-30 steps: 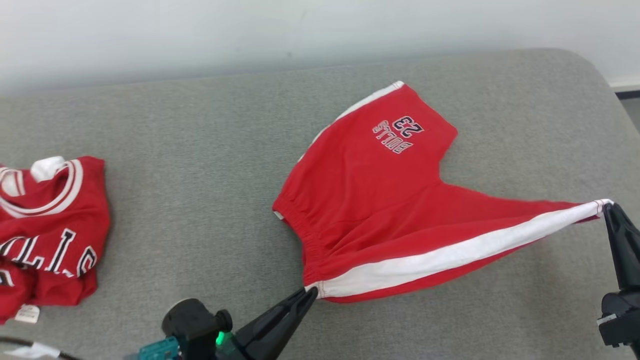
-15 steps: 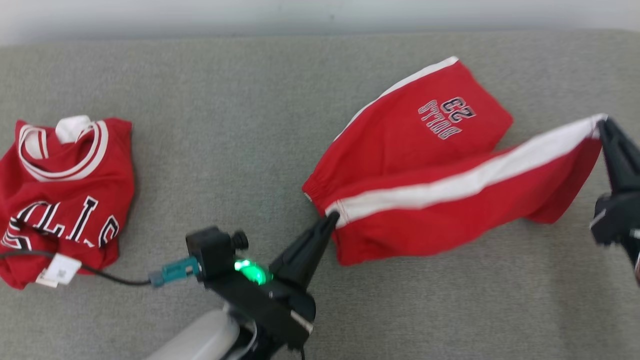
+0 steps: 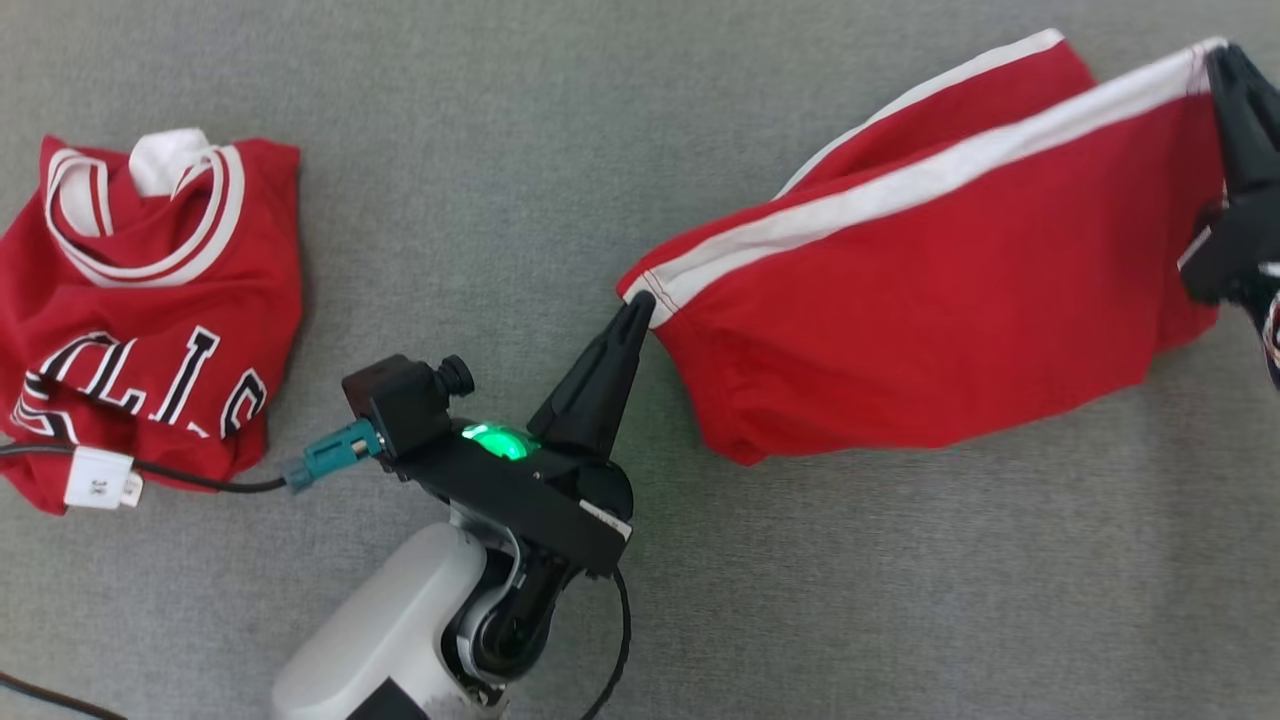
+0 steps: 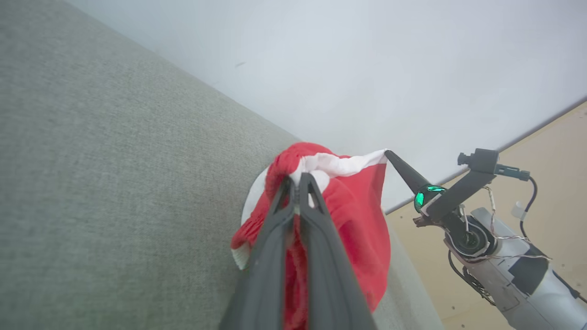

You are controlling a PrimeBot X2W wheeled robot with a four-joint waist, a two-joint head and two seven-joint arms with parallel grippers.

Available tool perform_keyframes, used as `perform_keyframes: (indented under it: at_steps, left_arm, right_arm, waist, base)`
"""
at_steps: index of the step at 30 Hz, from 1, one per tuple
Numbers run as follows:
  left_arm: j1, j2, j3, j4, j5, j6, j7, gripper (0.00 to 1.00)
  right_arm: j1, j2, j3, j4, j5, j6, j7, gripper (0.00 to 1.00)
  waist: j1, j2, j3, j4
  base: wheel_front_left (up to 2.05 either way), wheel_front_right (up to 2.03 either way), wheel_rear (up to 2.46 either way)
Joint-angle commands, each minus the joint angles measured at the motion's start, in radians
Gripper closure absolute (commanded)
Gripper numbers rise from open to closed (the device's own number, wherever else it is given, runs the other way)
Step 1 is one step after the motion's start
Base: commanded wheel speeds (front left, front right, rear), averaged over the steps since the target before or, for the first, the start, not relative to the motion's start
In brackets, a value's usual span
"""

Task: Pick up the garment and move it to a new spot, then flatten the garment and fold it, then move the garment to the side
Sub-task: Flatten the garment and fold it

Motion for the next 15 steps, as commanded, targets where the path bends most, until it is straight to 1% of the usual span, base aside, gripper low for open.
perform_keyframes:
  at_steps: [1,10,15]
  left_arm:
    - [-0.018,-0.006,0.007,0.005,0.014,0.001,-0.002,1.0]
    - [-0.054,-0.038,0.045,0.027,0.051,0.001,-0.002,1.0]
    - [-0.059,-0.06,0.09,0.073,0.121,0.001,-0.002,1.0]
  right_arm:
    - [-0.036,-0.002,0.017,0.02,0.001,-0.002,-0.006,1.0]
    - [-0.235,0.009,0.133,0.201,0.014,-0.002,-0.016,1.0]
    - [-0.296,0.016,0.181,0.289,0.029,-0.002,-0.048,1.0]
  waist:
    - [-0.0003,-0.0001,0.033,0.029]
    - [-0.0003,-0.0001,0.08,0.058]
    - [-0.0003,-0.0001,0.091,0.069]
  base:
    - [0.0,0.0,0.0]
    - [0.0,0.0,0.0]
    - [0.0,0.0,0.0]
